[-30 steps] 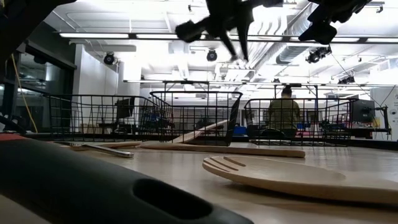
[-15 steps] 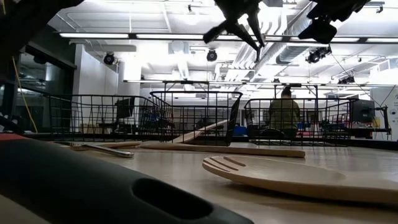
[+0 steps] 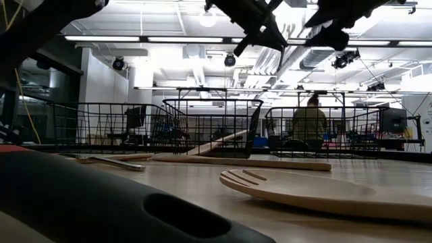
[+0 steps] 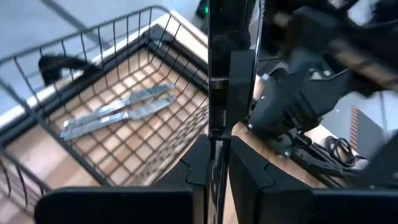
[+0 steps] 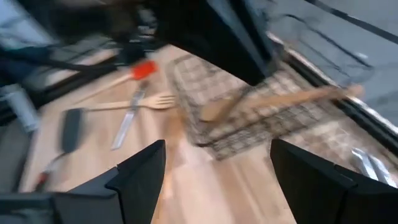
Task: Pick & Place Kitchen Items
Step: Put the silver table knife into the right wire basket
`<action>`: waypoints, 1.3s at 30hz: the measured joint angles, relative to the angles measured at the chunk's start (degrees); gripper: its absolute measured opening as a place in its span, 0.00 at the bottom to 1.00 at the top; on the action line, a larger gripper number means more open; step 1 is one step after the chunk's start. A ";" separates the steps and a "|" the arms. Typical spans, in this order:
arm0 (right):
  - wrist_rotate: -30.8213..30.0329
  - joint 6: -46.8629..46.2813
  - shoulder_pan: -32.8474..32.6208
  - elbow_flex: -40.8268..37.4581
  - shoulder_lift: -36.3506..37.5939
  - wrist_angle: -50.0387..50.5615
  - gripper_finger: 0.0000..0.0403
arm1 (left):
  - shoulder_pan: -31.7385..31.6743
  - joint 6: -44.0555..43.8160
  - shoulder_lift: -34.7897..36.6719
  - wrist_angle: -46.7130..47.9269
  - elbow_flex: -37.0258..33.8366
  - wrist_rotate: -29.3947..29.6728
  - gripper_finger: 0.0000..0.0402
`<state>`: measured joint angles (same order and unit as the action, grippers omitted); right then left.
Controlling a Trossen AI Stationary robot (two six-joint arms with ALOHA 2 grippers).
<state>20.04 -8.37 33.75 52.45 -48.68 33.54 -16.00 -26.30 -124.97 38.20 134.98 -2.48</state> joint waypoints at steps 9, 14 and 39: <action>-0.53 -2.36 0.01 0.00 -7.45 -9.16 0.70 | -4.31 4.25 0.00 -5.92 0.00 -12.11 0.07; 1.07 -2.96 0.01 0.00 -11.17 -15.55 0.70 | -4.96 6.08 0.00 -8.18 -0.01 -16.84 0.07; 5.68 -4.27 4.25 -0.02 -10.50 -15.67 0.09 | -5.00 5.52 0.10 -8.19 -0.02 -17.75 0.07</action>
<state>25.72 -12.63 37.99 52.43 -59.18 17.88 -21.00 -20.78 -124.87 30.01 134.96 -20.24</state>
